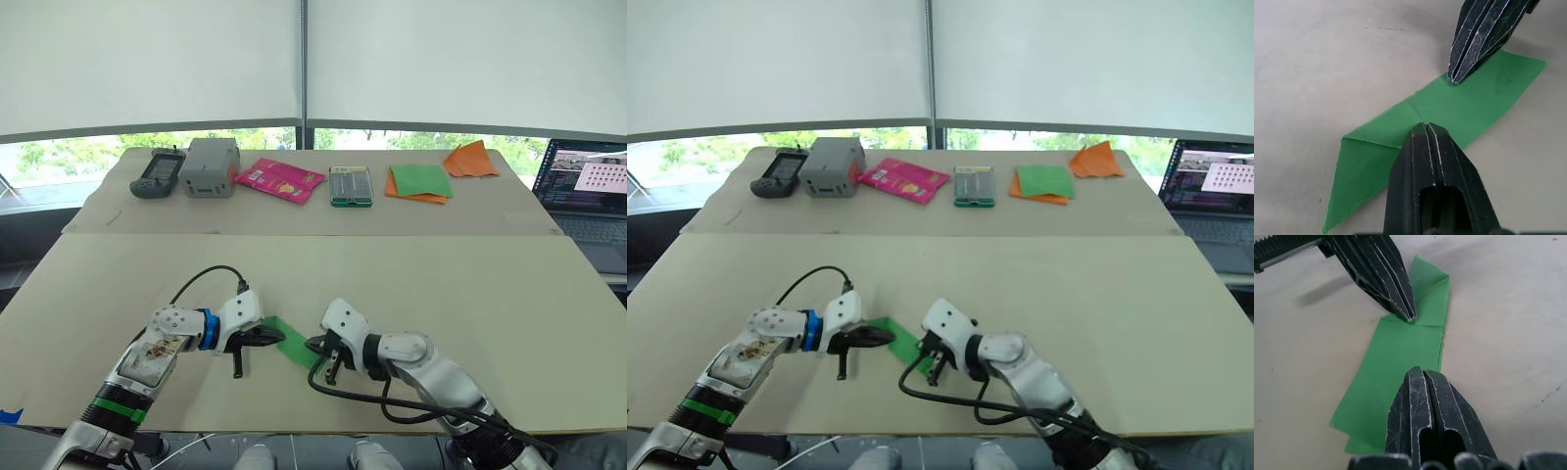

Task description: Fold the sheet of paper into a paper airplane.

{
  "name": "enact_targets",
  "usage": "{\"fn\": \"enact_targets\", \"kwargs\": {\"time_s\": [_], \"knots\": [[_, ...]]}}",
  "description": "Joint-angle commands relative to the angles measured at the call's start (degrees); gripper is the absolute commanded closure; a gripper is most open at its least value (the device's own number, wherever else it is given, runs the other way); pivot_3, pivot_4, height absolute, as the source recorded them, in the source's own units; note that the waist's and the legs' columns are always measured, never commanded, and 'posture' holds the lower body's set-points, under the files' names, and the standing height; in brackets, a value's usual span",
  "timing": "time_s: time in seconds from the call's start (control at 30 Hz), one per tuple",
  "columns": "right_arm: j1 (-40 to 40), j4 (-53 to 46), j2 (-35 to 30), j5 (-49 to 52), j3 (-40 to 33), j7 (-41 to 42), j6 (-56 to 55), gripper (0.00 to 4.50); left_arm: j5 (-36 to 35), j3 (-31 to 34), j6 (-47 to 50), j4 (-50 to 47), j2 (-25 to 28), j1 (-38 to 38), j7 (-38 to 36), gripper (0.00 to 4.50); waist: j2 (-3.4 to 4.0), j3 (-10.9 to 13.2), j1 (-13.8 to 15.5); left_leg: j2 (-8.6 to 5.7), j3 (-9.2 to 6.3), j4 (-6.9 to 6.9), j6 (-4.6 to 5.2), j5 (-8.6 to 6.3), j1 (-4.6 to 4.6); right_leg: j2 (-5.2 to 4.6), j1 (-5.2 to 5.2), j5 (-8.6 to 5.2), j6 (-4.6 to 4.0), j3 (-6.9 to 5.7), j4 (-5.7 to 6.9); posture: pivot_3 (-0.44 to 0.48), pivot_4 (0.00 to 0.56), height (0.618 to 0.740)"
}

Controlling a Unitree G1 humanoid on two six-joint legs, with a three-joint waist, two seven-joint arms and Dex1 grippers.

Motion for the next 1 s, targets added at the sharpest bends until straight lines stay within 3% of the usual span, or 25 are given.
{"fn": "enact_targets", "kwargs": {"time_s": [0.03, 1.0], "knots": [[3.35, 2.87, -2.77, -0.2, 0.77, -0.05, 5.18, 4.48, 1.36, -0.73, 0.92, 0.51, 1.04, 0.85, -0.04, 4.5, -0.02, -0.03, -0.04, 0.0, 0.0, 0.0, 0.0, 0.0, 0.0, 0.0, 0.0, 0.0, 0.0, 0.0, 0.0, 0.0, 0.15, 0.74], [11.52, -3.67, -10.47, 2.93, -1.14, -2.49, 6.96, 4.48, 1.37, -0.97, 0.89, 1.01, 0.96, 0.57, -0.23, 4.5, -0.31, -0.02, 0.27, -0.04, 0.02, 0.0, -0.4, -0.25, -0.02, -0.12, 0.0, -0.11, -0.02, -0.01, -0.11, 0.0, 0.15, 0.74]]}}
